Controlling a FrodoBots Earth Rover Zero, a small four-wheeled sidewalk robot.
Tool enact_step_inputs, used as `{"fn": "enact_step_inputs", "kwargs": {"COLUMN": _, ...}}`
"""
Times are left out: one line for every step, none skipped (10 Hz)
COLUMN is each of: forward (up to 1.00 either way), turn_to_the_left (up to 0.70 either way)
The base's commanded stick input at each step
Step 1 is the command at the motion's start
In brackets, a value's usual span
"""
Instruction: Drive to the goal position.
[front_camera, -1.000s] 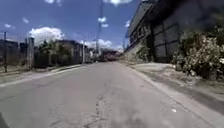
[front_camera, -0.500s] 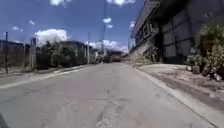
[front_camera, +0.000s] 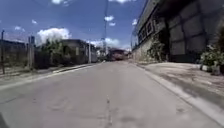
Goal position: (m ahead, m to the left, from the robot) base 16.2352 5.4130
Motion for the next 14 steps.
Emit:
{"fn": "enact_step_inputs", "kwargs": {"forward": 1.0, "turn_to_the_left": -0.05}}
{"fn": "enact_step_inputs", "kwargs": {"forward": 1.0, "turn_to_the_left": 0.06}}
{"fn": "enact_step_inputs", "kwargs": {"forward": 1.0, "turn_to_the_left": 0.09}}
{"fn": "enact_step_inputs", "kwargs": {"forward": 1.0, "turn_to_the_left": 0.0}}
{"fn": "enact_step_inputs", "kwargs": {"forward": 1.0, "turn_to_the_left": 0.0}}
{"fn": "enact_step_inputs", "kwargs": {"forward": 1.0, "turn_to_the_left": 0.0}}
{"fn": "enact_step_inputs", "kwargs": {"forward": 1.0, "turn_to_the_left": 0.0}}
{"fn": "enact_step_inputs", "kwargs": {"forward": 1.0, "turn_to_the_left": 0.0}}
{"fn": "enact_step_inputs", "kwargs": {"forward": 1.0, "turn_to_the_left": 0.0}}
{"fn": "enact_step_inputs", "kwargs": {"forward": 1.0, "turn_to_the_left": 0.0}}
{"fn": "enact_step_inputs", "kwargs": {"forward": 1.0, "turn_to_the_left": 0.0}}
{"fn": "enact_step_inputs", "kwargs": {"forward": 1.0, "turn_to_the_left": 0.0}}
{"fn": "enact_step_inputs", "kwargs": {"forward": 1.0, "turn_to_the_left": 0.0}}
{"fn": "enact_step_inputs", "kwargs": {"forward": 1.0, "turn_to_the_left": 0.0}}
